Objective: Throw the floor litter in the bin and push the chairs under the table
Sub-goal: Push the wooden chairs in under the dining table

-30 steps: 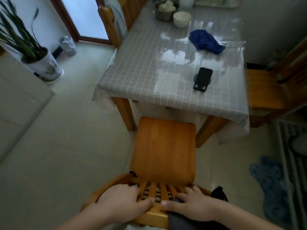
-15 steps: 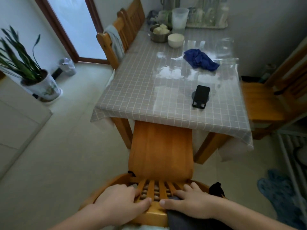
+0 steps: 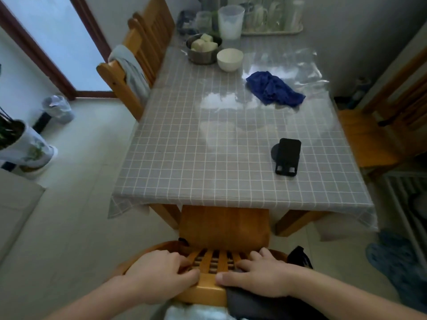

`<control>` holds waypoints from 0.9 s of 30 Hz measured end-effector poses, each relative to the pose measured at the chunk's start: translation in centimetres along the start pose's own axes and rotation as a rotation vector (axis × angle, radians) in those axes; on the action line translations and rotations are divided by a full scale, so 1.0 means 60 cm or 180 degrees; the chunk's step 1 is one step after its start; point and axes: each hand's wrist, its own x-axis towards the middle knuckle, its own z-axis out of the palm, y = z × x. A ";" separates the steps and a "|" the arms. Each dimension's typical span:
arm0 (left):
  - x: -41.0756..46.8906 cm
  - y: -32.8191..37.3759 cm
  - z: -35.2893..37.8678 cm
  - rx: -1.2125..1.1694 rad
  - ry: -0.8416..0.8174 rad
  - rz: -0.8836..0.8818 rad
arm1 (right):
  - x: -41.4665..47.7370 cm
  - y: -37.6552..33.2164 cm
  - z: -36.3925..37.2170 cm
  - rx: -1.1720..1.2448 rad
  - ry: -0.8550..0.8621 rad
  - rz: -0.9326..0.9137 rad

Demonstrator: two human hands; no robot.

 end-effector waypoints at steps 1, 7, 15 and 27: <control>0.010 -0.009 -0.013 -0.0008 -0.0044 0.0030 | 0.005 -0.007 -0.013 0.0036 -0.0011 0.0007; 0.078 -0.040 -0.080 -0.0034 -0.0103 0.0204 | 0.025 -0.028 -0.088 0.0200 0.0018 0.0195; 0.113 -0.029 -0.122 0.0028 -0.0172 0.0023 | 0.023 -0.025 -0.149 0.0283 -0.0195 0.0166; 0.126 0.018 -0.115 -0.0224 -0.0272 -0.0309 | 0.001 0.019 -0.166 0.0127 -0.0035 -0.0012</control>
